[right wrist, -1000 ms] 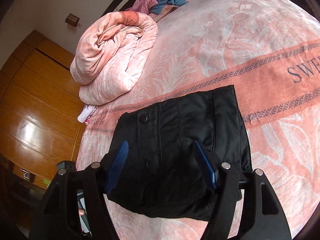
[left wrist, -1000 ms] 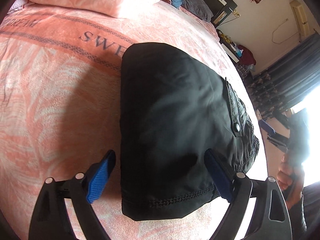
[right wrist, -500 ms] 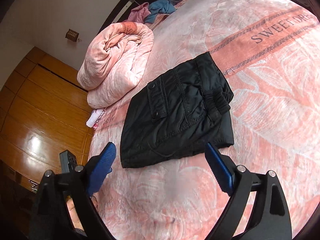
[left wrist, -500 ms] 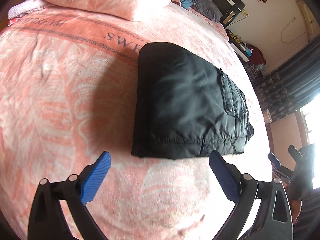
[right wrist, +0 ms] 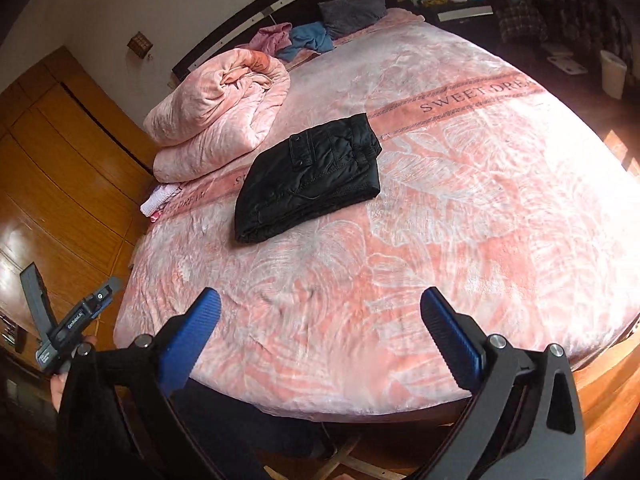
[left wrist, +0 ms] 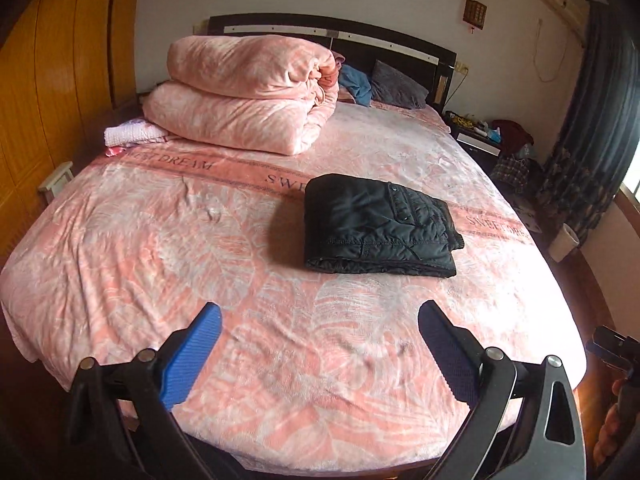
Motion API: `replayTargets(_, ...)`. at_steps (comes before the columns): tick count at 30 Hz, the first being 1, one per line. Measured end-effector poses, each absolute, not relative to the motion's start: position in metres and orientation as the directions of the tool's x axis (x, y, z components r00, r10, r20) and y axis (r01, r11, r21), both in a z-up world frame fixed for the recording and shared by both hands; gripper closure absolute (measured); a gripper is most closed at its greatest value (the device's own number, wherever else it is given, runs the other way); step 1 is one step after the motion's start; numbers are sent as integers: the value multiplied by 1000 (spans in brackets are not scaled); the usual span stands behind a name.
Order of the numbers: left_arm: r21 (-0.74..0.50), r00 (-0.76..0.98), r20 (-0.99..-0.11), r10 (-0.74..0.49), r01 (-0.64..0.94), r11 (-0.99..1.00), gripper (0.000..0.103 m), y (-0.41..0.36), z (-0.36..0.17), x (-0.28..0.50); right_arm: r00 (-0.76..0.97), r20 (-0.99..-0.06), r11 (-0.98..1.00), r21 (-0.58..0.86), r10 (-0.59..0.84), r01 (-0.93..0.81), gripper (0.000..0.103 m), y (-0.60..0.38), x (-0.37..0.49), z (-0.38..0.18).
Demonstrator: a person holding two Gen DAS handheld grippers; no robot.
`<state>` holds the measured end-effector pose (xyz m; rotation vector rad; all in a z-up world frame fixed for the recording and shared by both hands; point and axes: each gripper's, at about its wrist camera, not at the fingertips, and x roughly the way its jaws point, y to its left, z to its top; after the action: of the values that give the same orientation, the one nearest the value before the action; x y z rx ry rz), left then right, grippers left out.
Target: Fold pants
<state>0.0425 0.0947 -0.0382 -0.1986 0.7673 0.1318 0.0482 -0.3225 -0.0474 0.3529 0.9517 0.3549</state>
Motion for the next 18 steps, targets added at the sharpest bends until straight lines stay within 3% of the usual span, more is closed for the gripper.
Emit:
replayTargets(6,20,762,-624,173,-206,978,4,54,17,-19,638,-676,929,289,369,-230,3,-291,-15,9)
replayTargets(13,-61,796,-590,136,-212,975,4,39,50,-68,684,-623,922,197,380,-333,3,-264,-71,56)
replayTargets(18,-50,789,-597,145,-217,975,4,31,52,-85,689,-604,910,176,402,-377,3,-253,-96,68)
